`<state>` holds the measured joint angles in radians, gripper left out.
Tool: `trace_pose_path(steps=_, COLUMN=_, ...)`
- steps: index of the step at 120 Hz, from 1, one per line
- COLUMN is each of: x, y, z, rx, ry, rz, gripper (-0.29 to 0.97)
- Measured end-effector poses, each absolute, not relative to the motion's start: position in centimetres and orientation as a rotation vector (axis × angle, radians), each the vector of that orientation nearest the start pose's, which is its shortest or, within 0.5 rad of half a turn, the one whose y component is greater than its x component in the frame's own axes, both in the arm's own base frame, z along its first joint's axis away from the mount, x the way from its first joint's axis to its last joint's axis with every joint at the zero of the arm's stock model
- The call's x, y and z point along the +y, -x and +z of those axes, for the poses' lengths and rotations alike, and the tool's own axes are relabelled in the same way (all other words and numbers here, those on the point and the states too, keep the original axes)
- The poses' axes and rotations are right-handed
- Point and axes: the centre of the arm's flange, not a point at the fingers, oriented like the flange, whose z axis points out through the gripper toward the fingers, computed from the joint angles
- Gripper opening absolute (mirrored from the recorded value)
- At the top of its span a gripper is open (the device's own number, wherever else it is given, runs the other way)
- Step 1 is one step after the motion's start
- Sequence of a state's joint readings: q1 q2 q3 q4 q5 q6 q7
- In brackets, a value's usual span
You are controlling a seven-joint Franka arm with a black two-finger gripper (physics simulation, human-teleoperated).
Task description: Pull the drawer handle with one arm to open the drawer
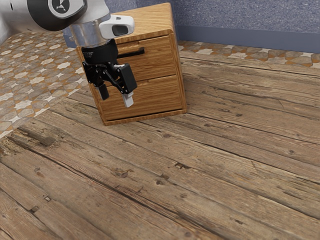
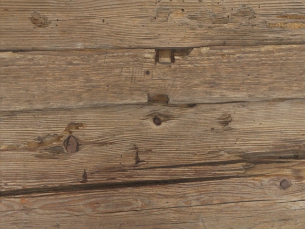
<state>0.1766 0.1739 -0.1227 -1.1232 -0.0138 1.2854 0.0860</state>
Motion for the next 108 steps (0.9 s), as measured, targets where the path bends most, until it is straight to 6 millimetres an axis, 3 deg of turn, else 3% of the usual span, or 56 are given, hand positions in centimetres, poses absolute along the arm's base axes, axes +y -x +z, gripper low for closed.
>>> trace_pose_path(steps=22, x=3.9, y=-56.8, z=70.7, rx=0.054, ry=3.178, rz=0.008, gripper=0.68)
trace_pose_path(steps=31, x=3.2, y=-55.1, z=74.8, rx=0.067, ry=3.173, rz=-0.128, gripper=0.68)
trace_pose_path(steps=40, x=3.0, y=-54.8, z=76.2, rx=0.058, ry=3.176, rz=-0.210, gripper=0.68)
trace_pose_path(steps=43, x=2.7, y=-53.8, z=78.1, rx=0.063, ry=3.159, rz=-0.282, gripper=0.67)
trace_pose_path(steps=49, x=0.9, y=-50.8, z=82.1, rx=0.114, ry=3.120, rz=-0.419, gripper=0.66)
trace_pose_path(steps=57, x=-2.1, y=-48.4, z=84.3, rx=0.219, ry=3.067, rz=-0.469, gripper=0.66)
trace_pose_path(steps=68, x=-6.5, y=-47.0, z=84.8, rx=0.396, ry=2.959, rz=-0.441, gripper=0.67)
trace_pose_path(steps=81, x=-12.4, y=-45.6, z=83.7, rx=0.761, ry=2.869, rz=-0.389, gripper=0.67)
trace_pose_path(steps=85, x=-13.0, y=-44.1, z=83.4, rx=0.854, ry=2.845, rz=-0.363, gripper=0.67)
trace_pose_path(steps=89, x=-10.3, y=-43.9, z=83.2, rx=0.851, ry=2.853, rz=-0.341, gripper=0.67)
trace_pose_path(steps=95, x=-0.5, y=-45.0, z=82.2, rx=0.665, ry=2.906, rz=-0.289, gripper=0.67)
trace_pose_path(steps=101, x=8.7, y=-44.3, z=81.7, rx=0.498, ry=2.939, rz=-0.277, gripper=0.67)
trace_pose_path(steps=108, x=15.8, y=-43.9, z=80.7, rx=0.419, ry=2.948, rz=-0.266, gripper=0.67)
